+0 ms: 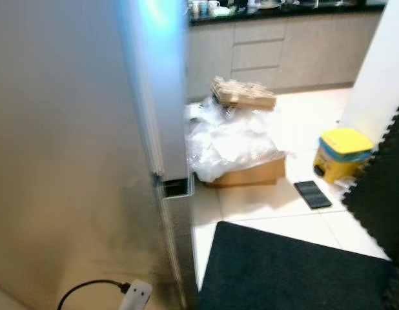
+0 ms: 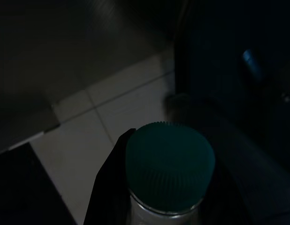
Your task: Restocking fridge
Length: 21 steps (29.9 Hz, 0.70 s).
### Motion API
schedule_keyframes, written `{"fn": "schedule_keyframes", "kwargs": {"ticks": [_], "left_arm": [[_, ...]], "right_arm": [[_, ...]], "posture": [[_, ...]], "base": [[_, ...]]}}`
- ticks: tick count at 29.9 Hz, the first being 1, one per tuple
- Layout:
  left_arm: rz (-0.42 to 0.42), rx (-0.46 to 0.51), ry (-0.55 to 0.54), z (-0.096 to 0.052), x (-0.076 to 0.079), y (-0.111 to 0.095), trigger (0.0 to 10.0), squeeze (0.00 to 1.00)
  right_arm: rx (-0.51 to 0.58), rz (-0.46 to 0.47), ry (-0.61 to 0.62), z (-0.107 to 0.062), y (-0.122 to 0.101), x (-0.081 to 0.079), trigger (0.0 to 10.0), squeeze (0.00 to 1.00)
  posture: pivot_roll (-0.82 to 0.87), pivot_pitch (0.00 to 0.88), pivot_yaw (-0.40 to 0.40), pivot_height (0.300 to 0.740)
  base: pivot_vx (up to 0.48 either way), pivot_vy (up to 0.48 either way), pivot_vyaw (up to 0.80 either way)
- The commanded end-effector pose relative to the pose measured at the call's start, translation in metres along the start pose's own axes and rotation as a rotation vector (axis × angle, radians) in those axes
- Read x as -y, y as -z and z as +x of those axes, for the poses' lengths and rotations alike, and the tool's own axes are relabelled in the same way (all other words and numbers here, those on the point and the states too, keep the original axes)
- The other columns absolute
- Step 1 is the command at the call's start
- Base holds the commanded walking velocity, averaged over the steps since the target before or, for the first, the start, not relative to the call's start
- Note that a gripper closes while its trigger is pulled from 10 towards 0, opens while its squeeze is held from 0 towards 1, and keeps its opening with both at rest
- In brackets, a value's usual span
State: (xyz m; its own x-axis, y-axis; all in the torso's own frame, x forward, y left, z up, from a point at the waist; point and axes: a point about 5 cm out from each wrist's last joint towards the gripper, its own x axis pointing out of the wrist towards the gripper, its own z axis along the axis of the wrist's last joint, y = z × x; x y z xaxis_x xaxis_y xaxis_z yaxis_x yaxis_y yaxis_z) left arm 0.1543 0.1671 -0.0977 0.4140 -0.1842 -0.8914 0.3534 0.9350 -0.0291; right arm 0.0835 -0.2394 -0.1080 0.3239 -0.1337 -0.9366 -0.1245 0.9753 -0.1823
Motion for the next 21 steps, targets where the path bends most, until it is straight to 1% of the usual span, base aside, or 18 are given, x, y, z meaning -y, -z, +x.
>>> {"fn": "schedule_keyframes", "kwargs": {"ticks": [1, 7, 9, 12, 21], "left_arm": [[-0.012, -0.014, 0.009, -0.0001, 0.0016, 0.0038, 10.0, 0.0], [-0.011, -0.018, 0.01, -0.0002, 0.0019, 0.0048, 10.0, 0.0], [-0.011, -0.017, 0.013, -0.0001, 0.0025, 0.0045, 10.0, 0.0], [-0.009, -0.017, 0.015, 0.0001, 0.0029, 0.0041, 10.0, 0.0], [-0.004, -0.014, 0.018, 0.0005, 0.0036, 0.002, 10.0, 0.0]], "right_arm": [[0.007, 0.005, -0.018, 0.0008, -0.0022, -0.0071, 10.0, 0.0], [-0.01, 0.004, -0.02, -0.0006, 0.0056, -0.0041, 10.0, 0.0], [-0.007, 0.023, -0.033, -0.0011, 0.007, -0.0026, 10.0, 0.0], [0.0, 0.046, -0.04, -0.0016, 0.0076, -0.0003, 10.0, 0.0], [0.008, 0.051, -0.042, -0.0021, 0.0073, 0.0028, 10.0, 0.0]], "posture": [[-0.08, 0.0, 0.056, 0.74], [-0.08, 0.0, 0.056, 0.74], [-0.08, 0.0, 0.058, 0.74], [-0.09, 0.0, 0.059, 0.74], [-0.09, 0.0, 0.06, 0.74]], "base": [[0.0, -0.48, 0.0], [0.0, -0.48, 0.0], [0.0, -0.48, 0.0], [0.0, -0.48, 0.0], [0.0, -0.48, 0.0]]}}
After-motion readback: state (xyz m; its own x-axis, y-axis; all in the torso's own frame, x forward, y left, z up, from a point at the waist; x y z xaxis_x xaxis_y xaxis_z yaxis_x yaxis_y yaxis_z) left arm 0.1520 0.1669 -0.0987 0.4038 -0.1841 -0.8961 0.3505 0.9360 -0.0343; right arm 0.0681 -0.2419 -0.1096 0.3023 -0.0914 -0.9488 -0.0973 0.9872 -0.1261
